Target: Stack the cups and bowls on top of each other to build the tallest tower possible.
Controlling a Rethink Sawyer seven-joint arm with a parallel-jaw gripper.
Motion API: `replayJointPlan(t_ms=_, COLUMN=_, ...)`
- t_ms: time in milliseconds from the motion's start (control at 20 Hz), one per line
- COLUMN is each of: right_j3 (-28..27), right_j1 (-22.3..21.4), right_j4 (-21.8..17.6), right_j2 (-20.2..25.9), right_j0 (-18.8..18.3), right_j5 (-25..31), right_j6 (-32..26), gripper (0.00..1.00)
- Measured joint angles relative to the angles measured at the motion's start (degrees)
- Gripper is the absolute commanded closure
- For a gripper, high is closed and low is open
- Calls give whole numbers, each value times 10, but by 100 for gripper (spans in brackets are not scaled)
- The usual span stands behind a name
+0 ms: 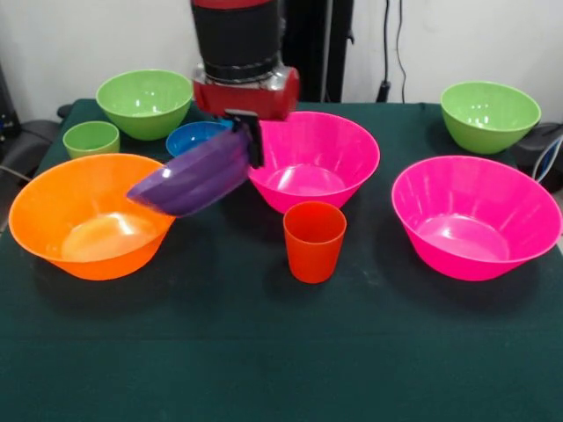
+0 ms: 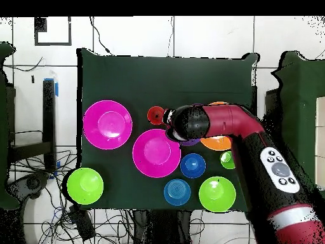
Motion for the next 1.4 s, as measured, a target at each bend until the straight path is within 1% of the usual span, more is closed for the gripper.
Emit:
replayJointPlan(t_ms=100, right_j3=14, right_j1=-11, right_j4=0, right_j2=0, right_j0=-14, right_j5=0, right_j6=-5, gripper=100)
replayJointPlan(t_ms=200, right_j3=40, right_j1=-32, right_j4=-6, right_j2=0, right_j0=-39, right_j5=0, right_j6=-14, gripper=100)
replayJointPlan(t_ms=300, right_j3=59, right_j1=-49, right_j4=-11, right_j2=0, right_j0=-56, right_j5=0, right_j6=-18, gripper=100)
replayJointPlan(t_ms=400, right_j3=76, right_j1=-63, right_j4=-15, right_j2=0, right_j0=-69, right_j5=0, right_j6=-19, gripper=100)
replayJointPlan(t_ms=600, right_j3=105, right_j1=-89, right_j4=-16, right_j2=0, right_j0=-83, right_j5=2, right_j6=-19, gripper=100)
replayJointPlan(t_ms=800, right_j3=123, right_j1=-106, right_j4=-17, right_j2=3, right_j0=-83, right_j5=5, right_j6=-19, gripper=100)
replayJointPlan(t_ms=950, right_j3=134, right_j1=-111, right_j4=-17, right_j2=6, right_j0=-83, right_j5=5, right_j6=-19, gripper=100)
replayJointPlan(t_ms=1200, right_j3=139, right_j1=-107, right_j4=-24, right_j2=9, right_j0=-81, right_j5=5, right_j6=-19, gripper=100)
replayJointPlan(t_ms=1400, right_j3=139, right_j1=-99, right_j4=-37, right_j2=16, right_j0=-81, right_j5=5, right_j6=-19, gripper=100)
